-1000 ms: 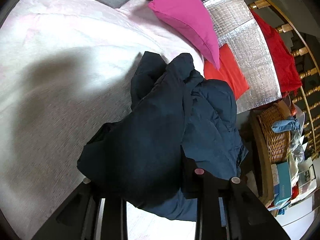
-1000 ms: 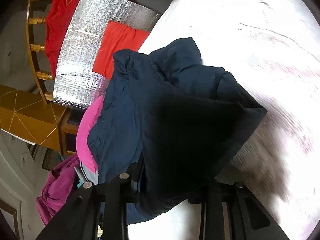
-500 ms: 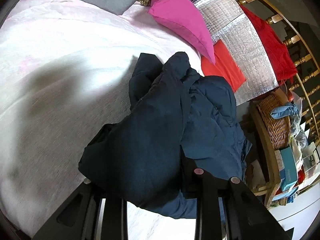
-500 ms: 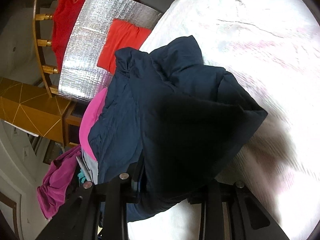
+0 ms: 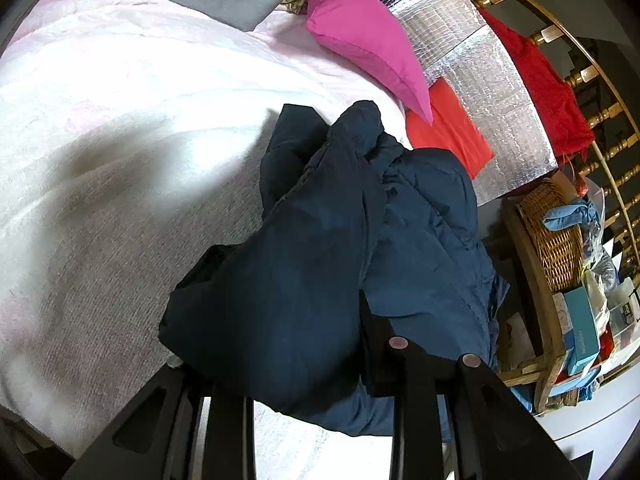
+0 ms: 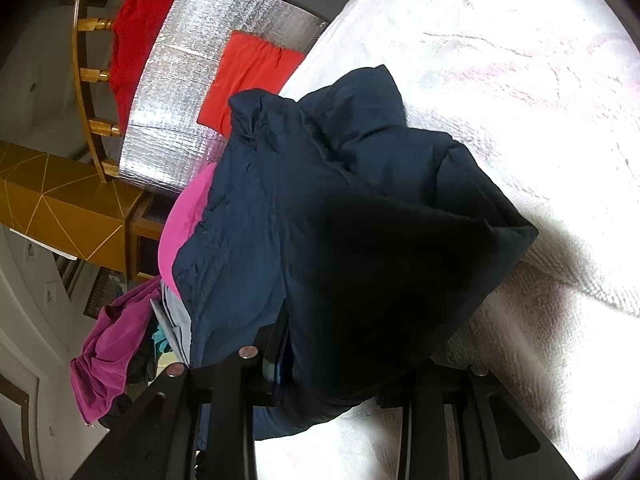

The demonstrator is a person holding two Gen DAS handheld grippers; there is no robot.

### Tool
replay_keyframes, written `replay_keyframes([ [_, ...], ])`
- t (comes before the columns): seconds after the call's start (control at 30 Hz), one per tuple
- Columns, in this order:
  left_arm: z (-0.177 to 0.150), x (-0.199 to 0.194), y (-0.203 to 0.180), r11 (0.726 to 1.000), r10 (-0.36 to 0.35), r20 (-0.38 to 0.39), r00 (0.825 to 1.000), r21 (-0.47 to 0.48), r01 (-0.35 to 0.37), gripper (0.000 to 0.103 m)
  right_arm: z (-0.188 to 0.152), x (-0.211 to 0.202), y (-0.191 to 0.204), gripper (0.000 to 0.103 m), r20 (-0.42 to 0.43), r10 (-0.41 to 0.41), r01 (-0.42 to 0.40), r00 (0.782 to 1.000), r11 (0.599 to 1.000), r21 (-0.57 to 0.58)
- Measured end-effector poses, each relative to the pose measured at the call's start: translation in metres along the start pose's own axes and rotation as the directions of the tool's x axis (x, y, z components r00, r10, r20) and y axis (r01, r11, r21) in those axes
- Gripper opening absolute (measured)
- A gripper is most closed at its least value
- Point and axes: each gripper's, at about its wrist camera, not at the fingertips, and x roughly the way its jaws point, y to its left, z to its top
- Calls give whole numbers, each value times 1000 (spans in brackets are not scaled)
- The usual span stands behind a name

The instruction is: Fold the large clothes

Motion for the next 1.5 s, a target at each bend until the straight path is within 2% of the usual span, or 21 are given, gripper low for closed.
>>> replay_keyframes([
  [0.07, 3, 5, -1, 1000, 17, -6, 1000, -6, -17, 38, 2, 0, -3, 34, -13, 6, -6, 1000, 1000, 18],
  [0.2, 8, 8, -3, 999, 43, -33, 999, -9, -44, 49, 3, -5, -3, 46, -39, -15, 16, 999, 999, 28],
  [0.33, 11, -2, -4, 998, 54, -56, 997, 17, -54, 52, 0, -21, -6, 59, -72, -32, 34, 997, 999, 24],
  [0.43, 9, -17, -6, 995, 82, -38, 996, 58, -79, 53, -5, -38, -9, 62, -103, -53, 53, 993, 999, 1],
  [0.53, 8, -33, -11, 985, 130, 3, 991, 117, -130, 53, -10, -56, -7, 62, -120, -70, 63, 990, 996, -58],
  [0.67, 6, -49, -31, 948, 213, 112, 971, 216, -233, 56, -16, -75, 13, 63, -106, -90, 70, 990, 981, -181],
  [0.73, 4, -54, -44, 932, 220, 155, 963, 258, -254, 61, -17, -81, 32, 63, -85, -81, 56, 993, 964, -259],
  [0.8, 2, -57, -62, 908, 233, 193, 953, 309, -284, 72, -16, -84, 48, 63, -64, -57, 34, 996, 949, -313],
  [0.87, 0, -52, -80, 878, 238, 217, 947, 368, -305, 76, -11, -79, 61, 63, -42, -54, 36, 998, 935, -354],
  [1.0, -1, -28, -94, 848, 270, 178, 946, 421, -322, 80, 4, -60, 65, 63, -25, -53, 41, 998, 936, -349],
  [1.1, -6, -8, -90, 835, 305, 128, 944, 442, -329, 80, 13, -40, 57, 55, -45, -75, 57, 996, 948, -314],
  [1.17, -10, 9, -88, 821, 344, 102, 934, 450, -351, 80, 16, -25, 48, 53, -76, -131, 104, 988, 951, -293],
  [1.23, -15, 23, -78, 797, 398, 86, 913, 460, -391, 81, 17, -17, 41, 47, -90, -162, 132, 983, 953, -274],
  [1.3, -16, 25, -74, 796, 400, 89, 912, 459, -394, 87, 17, -13, 38, 44, -99, -186, 153, 978, 949, -274],
  [1.43, -10, 24, -74, 808, 407, 66, 911, 438, -393, 88, 17, -9, 44, 44, -97, -226, 187, 969, 933, -308],
  [1.5, -4, 21, -78, 824, 395, 68, 916, 415, -386, 88, 17, -10, 53, 44, -82, -254, 213, 964, 917, -338],
])
